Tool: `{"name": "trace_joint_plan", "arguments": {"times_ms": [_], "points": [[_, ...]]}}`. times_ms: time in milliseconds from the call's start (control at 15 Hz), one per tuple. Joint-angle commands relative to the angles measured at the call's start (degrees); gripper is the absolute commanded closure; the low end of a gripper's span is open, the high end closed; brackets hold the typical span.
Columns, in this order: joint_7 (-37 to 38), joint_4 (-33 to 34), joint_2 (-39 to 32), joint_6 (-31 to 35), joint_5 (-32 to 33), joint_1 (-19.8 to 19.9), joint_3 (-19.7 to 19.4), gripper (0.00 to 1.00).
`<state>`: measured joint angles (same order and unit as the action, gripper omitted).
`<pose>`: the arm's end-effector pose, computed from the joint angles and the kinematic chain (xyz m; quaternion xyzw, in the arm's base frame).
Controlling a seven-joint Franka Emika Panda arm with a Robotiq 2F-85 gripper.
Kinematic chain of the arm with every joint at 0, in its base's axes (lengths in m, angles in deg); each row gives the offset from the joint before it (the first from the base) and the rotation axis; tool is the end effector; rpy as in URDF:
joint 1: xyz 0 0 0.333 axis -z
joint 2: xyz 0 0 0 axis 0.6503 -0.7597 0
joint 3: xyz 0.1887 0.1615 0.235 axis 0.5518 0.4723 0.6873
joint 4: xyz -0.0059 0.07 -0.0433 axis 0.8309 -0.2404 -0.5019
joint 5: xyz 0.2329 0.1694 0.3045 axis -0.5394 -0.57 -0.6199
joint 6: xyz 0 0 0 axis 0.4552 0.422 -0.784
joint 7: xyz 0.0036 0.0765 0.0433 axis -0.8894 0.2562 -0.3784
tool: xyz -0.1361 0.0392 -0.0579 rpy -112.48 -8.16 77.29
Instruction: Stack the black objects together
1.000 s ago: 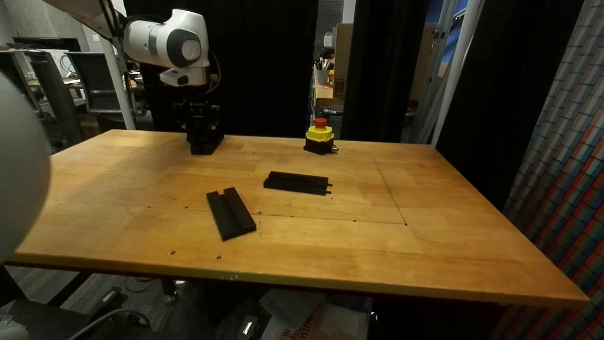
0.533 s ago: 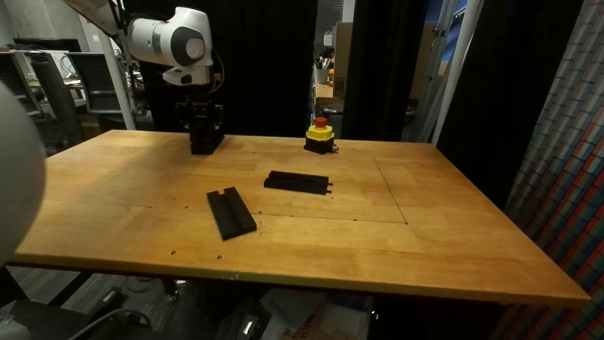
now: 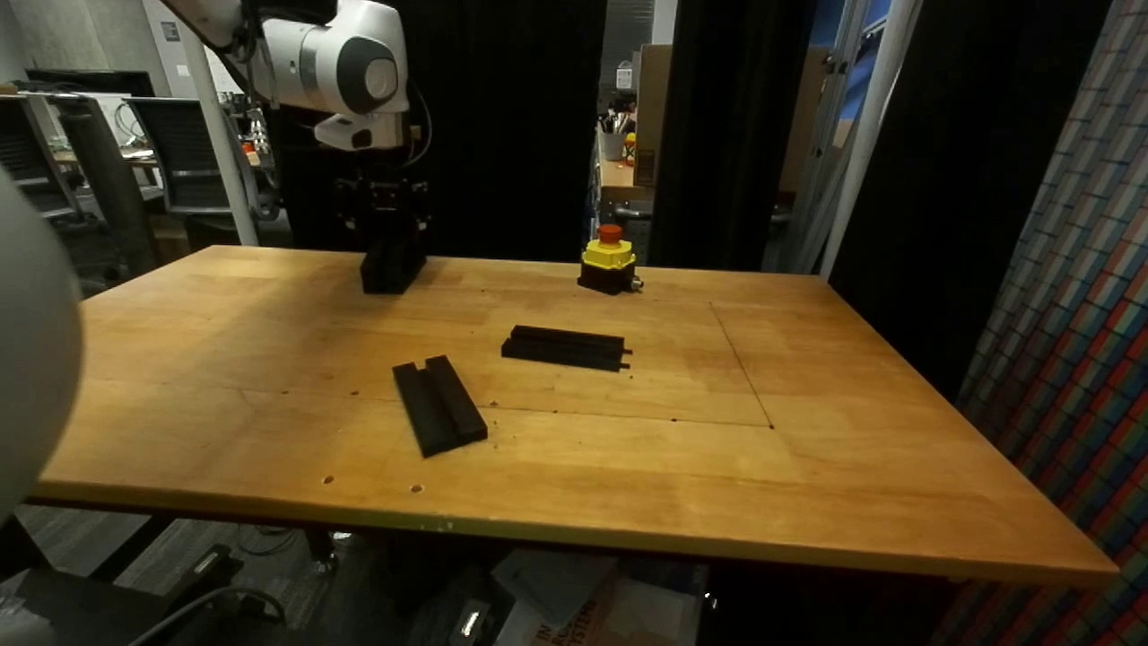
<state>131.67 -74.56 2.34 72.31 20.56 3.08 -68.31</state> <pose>0.7377 0.2618 0.2363 -0.2536 0.9642 0.0454 0.0623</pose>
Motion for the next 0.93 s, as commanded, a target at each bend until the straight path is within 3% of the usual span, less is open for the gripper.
{"name": "trace_joint_plan", "arguments": {"times_ms": [0, 400, 867], "points": [[1.23, -3.59, 7.14, 1.62, 11.16, 6.26, 9.5, 0.0], [-3.92, -15.39, 20.76, 2.26, 24.81, 12.72, 18.17, 0.0], [-16.13, -30.92, 35.22, 5.02, 29.66, 20.77, 24.1, 0.0]]}}
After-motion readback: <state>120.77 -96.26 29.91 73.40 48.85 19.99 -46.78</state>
